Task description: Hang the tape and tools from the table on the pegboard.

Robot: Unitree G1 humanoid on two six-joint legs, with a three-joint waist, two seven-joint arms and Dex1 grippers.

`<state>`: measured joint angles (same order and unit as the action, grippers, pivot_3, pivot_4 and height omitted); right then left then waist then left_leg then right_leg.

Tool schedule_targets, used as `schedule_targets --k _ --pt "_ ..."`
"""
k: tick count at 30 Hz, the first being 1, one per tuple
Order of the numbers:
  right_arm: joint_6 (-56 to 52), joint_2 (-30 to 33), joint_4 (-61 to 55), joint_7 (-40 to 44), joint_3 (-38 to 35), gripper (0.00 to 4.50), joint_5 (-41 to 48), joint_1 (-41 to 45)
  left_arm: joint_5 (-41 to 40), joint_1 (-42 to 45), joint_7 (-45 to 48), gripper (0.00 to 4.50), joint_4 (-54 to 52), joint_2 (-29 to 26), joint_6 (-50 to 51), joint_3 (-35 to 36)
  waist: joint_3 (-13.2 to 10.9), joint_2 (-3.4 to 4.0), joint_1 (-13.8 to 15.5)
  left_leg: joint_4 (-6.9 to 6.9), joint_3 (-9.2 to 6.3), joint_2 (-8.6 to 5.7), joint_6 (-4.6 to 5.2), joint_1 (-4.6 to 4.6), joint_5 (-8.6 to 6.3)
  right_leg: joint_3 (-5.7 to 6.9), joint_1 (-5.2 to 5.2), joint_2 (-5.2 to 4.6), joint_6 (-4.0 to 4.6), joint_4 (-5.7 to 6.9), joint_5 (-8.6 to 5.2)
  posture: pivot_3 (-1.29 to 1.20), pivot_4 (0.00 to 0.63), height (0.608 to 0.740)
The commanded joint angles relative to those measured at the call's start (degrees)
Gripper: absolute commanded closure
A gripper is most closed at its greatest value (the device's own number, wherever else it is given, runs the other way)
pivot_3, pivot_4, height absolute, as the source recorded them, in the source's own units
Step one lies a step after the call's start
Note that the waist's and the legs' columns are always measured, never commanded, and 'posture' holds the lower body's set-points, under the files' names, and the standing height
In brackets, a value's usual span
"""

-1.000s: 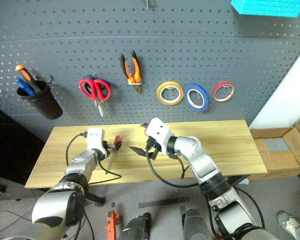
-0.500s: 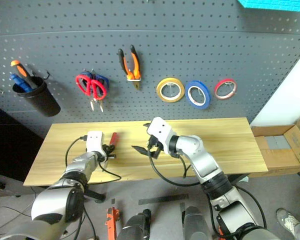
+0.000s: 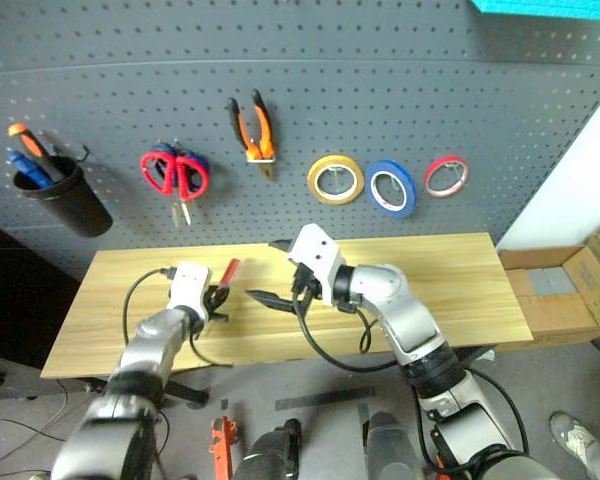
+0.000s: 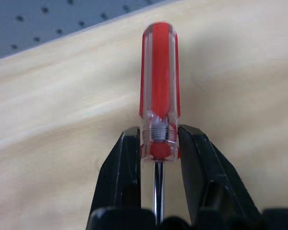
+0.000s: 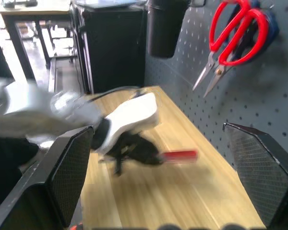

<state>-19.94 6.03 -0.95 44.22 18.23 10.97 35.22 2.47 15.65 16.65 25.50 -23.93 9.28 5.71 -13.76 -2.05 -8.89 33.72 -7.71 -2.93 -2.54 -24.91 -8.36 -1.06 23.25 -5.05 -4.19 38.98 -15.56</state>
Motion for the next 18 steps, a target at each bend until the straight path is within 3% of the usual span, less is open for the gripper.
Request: schedule_targets --k 1,5,10,15,18 --pt "-3.78 -4.27 -6.48 -3.6 -3.45 0.0 5.73 0.93 8.05 -7.99 -8.05 3.72 -24.78 -4.45 2.63 4.48 0.03 -0.05 0.35 -0.03 -0.02 0.08 -0.01 -0.05 0.0 0.05 0.07 0.04 0.02 0.02 0.01 -0.12 0.147 0.74" --pt "-4.71 -6.88 -6.98 -5.52 -4.31 0.0 7.02 2.91 10.57 -8.85 -11.92 3.72 -33.85 -7.43 3.99 9.44 0.61 0.08 2.48 -0.04 0.04 0.38 -0.14 -0.03 0.06 0.28 0.03 0.36 0.27 -0.07 0.12 -0.08 0.125 0.74" --pt "-2.42 -10.23 -2.61 -7.13 -6.1 0.0 7.89 8.27 10.93 4.84 -15.47 3.72 -27.22 -14.52 0.21 12.98 1.14 0.0 4.37 0.0 0.14 0.41 -0.28 0.11 0.14 0.42 0.02 0.52 0.22 -0.25 0.15 -0.07 0.12 0.74" --pt "4.18 -13.99 5.12 -9.34 -8.28 0.0 6.66 15.66 11.47 31.24 -18.39 3.72 -0.01 -20.52 -12.97 8.64 1.38 -0.28 5.42 0.08 0.06 0.58 -0.55 0.1 0.34 0.57 0.0 1.04 0.37 -0.35 0.45 -0.07 0.129 0.74" --pt "5.72 -14.9 6.79 -9.66 -8.25 0.0 6.6 17.0 12.26 41.94 -19.42 3.72 14.79 -21.53 -20.04 5.84 1.4 -0.29 5.39 0.07 0.17 0.61 -0.59 0.08 0.37 0.45 -0.05 1.08 0.4 -0.21 0.49 -0.08 0.147 0.74"
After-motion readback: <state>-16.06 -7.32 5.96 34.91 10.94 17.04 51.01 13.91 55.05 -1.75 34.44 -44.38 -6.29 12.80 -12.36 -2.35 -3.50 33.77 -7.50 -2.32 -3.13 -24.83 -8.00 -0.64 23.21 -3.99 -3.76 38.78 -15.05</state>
